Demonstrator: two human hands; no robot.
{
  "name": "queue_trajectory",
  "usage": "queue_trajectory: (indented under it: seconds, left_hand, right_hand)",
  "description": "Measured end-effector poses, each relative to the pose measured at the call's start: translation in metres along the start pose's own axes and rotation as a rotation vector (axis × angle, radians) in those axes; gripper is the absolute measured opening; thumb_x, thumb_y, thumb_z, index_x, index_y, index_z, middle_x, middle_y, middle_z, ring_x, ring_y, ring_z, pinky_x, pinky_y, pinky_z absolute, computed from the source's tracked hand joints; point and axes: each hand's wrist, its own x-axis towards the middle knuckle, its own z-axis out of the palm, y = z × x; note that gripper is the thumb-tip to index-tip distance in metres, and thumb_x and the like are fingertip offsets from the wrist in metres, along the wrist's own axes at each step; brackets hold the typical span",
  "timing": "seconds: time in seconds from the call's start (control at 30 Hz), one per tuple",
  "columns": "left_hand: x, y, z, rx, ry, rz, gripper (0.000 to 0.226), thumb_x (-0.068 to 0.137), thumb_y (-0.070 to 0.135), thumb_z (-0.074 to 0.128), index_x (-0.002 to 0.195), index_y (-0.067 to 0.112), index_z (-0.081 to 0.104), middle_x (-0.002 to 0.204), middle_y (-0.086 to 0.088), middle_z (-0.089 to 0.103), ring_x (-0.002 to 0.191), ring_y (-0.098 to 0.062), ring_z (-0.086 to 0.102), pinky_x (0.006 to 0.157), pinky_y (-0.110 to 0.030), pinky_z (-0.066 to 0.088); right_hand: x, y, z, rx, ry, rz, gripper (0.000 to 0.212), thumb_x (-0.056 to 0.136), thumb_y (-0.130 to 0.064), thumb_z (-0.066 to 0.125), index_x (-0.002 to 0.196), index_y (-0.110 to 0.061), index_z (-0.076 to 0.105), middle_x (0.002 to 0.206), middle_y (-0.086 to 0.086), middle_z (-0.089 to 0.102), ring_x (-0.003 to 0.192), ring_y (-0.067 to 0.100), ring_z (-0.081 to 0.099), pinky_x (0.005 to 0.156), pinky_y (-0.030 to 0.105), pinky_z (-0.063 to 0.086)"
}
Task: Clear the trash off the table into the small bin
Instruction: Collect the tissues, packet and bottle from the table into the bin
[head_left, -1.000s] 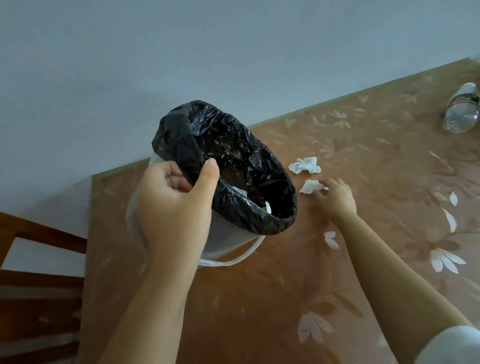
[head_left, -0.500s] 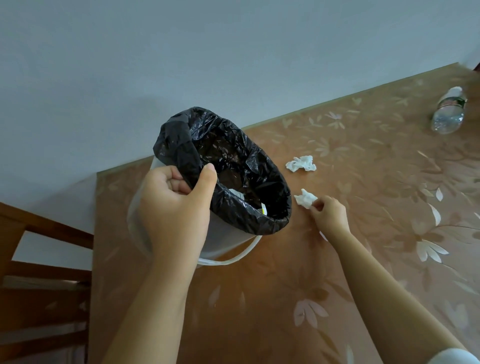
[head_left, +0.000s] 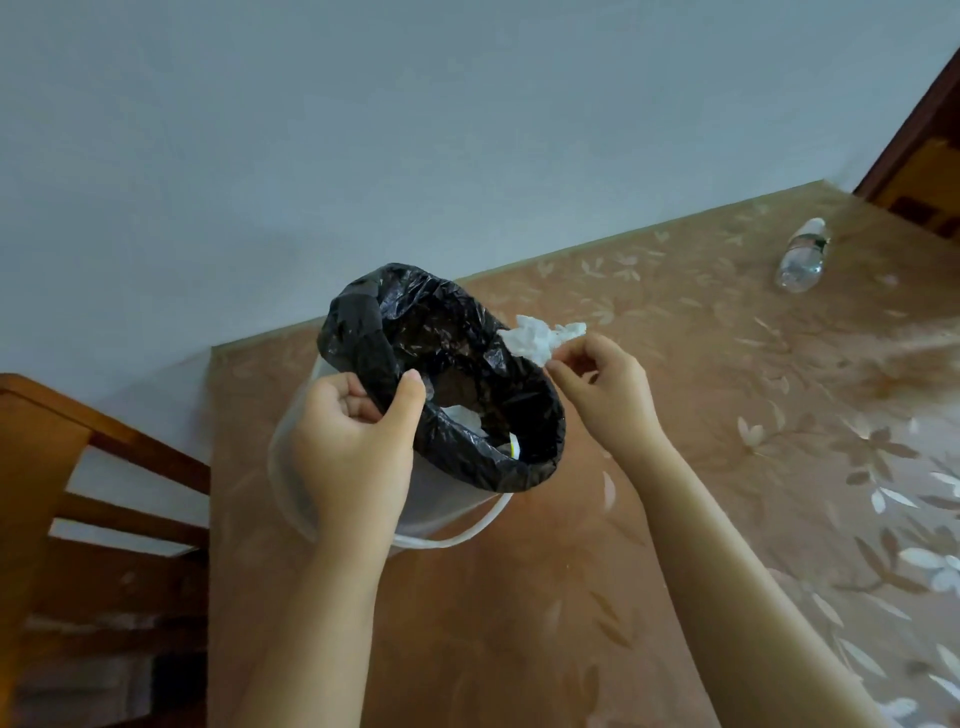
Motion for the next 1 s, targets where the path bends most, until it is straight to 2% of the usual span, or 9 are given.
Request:
queue_trajectory:
  seconds: [0.1, 0.17, 0.23, 0.37, 0.47, 0.53, 0.67, 0.83, 1.0]
  left_hand:
    - [-0.009, 0.008, -0.011, 0.082, 0.006, 0.007, 0.03, 0.073, 0.051, 0.065, 0.066, 0.025, 0.051, 0.058, 0.005, 0.055, 0.055, -0.013, 0.055, 0.053, -0.027, 0.042]
    - [-0.013, 0.013, -0.016, 0.087, 0.001, -0.007, 0.029, 0.074, 0.05, 0.065, 0.069, 0.025, 0.052, 0.061, 0.005, 0.058, 0.059, -0.015, 0.058, 0.054, -0.028, 0.043]
    - [-0.015, 0.017, -0.019, 0.076, -0.013, -0.012, 0.027, 0.076, 0.048, 0.066, 0.071, 0.025, 0.052, 0.064, 0.004, 0.059, 0.062, -0.016, 0.059, 0.058, -0.031, 0.048]
    - [-0.012, 0.019, -0.019, 0.018, -0.014, -0.014, 0.025, 0.076, 0.043, 0.067, 0.073, 0.023, 0.052, 0.064, 0.002, 0.057, 0.06, -0.017, 0.057, 0.06, -0.033, 0.049]
    - [-0.004, 0.018, -0.013, -0.024, -0.023, -0.004, 0.026, 0.076, 0.042, 0.068, 0.074, 0.022, 0.052, 0.064, 0.003, 0.053, 0.057, -0.014, 0.052, 0.058, -0.032, 0.045]
    - [0.004, 0.017, -0.006, -0.046, -0.02, 0.015, 0.026, 0.073, 0.045, 0.067, 0.072, 0.025, 0.051, 0.063, 0.005, 0.05, 0.056, -0.013, 0.05, 0.06, -0.033, 0.045]
    - [0.022, 0.016, 0.009, -0.09, 0.014, 0.026, 0.027, 0.063, 0.053, 0.064, 0.071, 0.031, 0.051, 0.061, 0.01, 0.048, 0.058, -0.014, 0.049, 0.066, -0.043, 0.051]
    - [0.048, 0.007, 0.033, -0.101, 0.046, 0.034, 0.035, 0.057, 0.059, 0.064, 0.073, 0.03, 0.054, 0.061, 0.01, 0.051, 0.061, -0.017, 0.053, 0.072, -0.056, 0.053]
    - [0.073, 0.0, 0.059, -0.076, 0.042, 0.051, 0.037, 0.056, 0.059, 0.065, 0.074, 0.027, 0.057, 0.059, 0.009, 0.054, 0.057, -0.018, 0.054, 0.068, -0.053, 0.054]
  right_hand:
    - [-0.011, -0.026, 0.003, -0.005, -0.132, -0.068, 0.01, 0.08, -0.014, 0.063, 0.075, -0.021, 0.06, 0.074, -0.012, 0.058, 0.067, 0.0, 0.053, 0.061, 0.003, 0.039]
    - [-0.014, -0.037, 0.004, -0.04, -0.265, -0.086, 0.007, 0.081, -0.017, 0.063, 0.084, -0.022, 0.066, 0.079, -0.01, 0.063, 0.073, 0.005, 0.058, 0.066, 0.008, 0.045]
    - [-0.015, -0.038, 0.003, -0.062, -0.321, -0.103, 0.015, 0.083, -0.017, 0.062, 0.095, -0.022, 0.067, 0.083, -0.011, 0.064, 0.077, 0.005, 0.06, 0.07, 0.01, 0.047]
    - [-0.008, -0.022, -0.006, -0.027, -0.157, -0.055, 0.016, 0.083, -0.017, 0.059, 0.094, -0.024, 0.067, 0.08, -0.017, 0.062, 0.068, -0.01, 0.054, 0.057, -0.002, 0.038]
    - [0.003, 0.001, -0.009, -0.032, -0.018, 0.032, 0.016, 0.083, -0.018, 0.057, 0.094, -0.021, 0.067, 0.09, -0.01, 0.066, 0.067, -0.011, 0.054, 0.057, -0.003, 0.037]
    - [0.012, 0.022, -0.008, -0.07, 0.036, 0.076, 0.017, 0.083, -0.017, 0.056, 0.097, -0.019, 0.066, 0.097, -0.005, 0.066, 0.071, -0.004, 0.054, 0.06, 0.003, 0.04]
    - [0.035, 0.069, 0.002, -0.082, 0.066, 0.195, 0.019, 0.083, -0.017, 0.054, 0.1, -0.015, 0.063, 0.102, 0.002, 0.066, 0.081, 0.01, 0.056, 0.072, 0.024, 0.041]
    - [0.071, 0.121, 0.023, -0.098, 0.069, 0.294, 0.022, 0.084, -0.016, 0.053, 0.105, -0.013, 0.061, 0.104, 0.004, 0.064, 0.082, 0.011, 0.054, 0.072, 0.028, 0.041]
    - [0.105, 0.165, 0.039, -0.127, 0.1, 0.343, 0.025, 0.084, -0.018, 0.051, 0.108, -0.013, 0.058, 0.111, 0.003, 0.06, 0.082, 0.011, 0.052, 0.072, 0.03, 0.04]
